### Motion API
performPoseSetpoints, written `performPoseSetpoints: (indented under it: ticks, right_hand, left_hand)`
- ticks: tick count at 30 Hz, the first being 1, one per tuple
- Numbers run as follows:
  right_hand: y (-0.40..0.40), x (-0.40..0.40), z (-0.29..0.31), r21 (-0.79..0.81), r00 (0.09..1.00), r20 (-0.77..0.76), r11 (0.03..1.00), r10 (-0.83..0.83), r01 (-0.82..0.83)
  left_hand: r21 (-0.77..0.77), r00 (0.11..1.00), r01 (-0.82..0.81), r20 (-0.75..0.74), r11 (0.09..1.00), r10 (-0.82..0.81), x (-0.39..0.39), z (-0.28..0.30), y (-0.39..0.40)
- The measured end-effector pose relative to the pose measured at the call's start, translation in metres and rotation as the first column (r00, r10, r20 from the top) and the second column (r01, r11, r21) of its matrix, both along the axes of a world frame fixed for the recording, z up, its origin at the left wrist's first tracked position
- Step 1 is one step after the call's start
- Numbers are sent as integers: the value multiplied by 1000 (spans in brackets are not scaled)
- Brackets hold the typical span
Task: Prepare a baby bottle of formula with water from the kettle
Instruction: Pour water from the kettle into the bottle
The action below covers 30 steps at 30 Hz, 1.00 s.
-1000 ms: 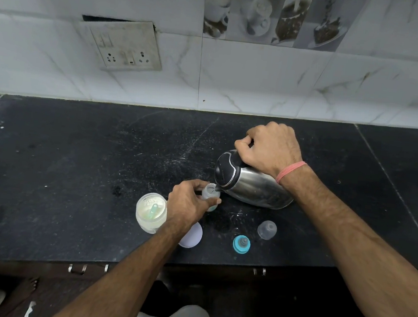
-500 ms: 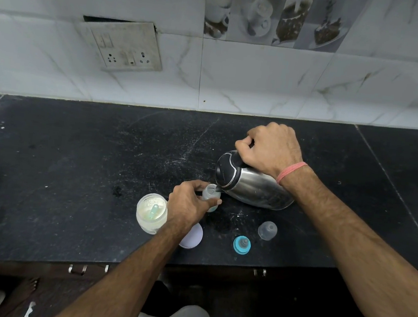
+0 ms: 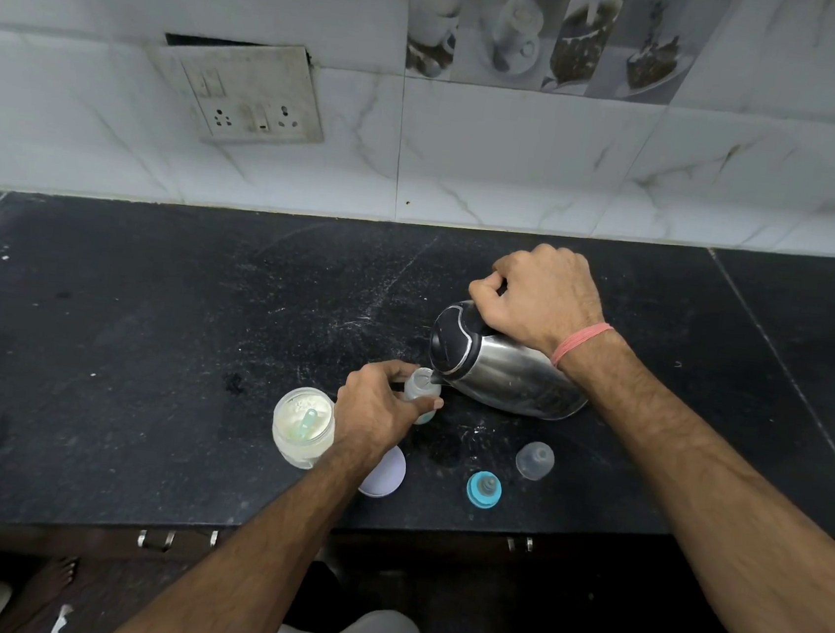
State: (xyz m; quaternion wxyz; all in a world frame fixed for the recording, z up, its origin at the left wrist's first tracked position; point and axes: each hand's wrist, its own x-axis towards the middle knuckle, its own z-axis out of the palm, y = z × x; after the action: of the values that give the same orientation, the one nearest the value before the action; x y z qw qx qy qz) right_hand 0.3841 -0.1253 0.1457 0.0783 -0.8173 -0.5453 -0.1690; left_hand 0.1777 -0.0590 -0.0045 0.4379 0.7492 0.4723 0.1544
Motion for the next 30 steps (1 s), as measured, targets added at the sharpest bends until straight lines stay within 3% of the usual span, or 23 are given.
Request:
performPoseSetpoints:
  ticks: [30]
  right_hand:
    - [0,-1,2,-22,1000,-12,1000,1,-1]
  left_hand:
    - [19,1000,4,-9,1000,-3,0,1,-1]
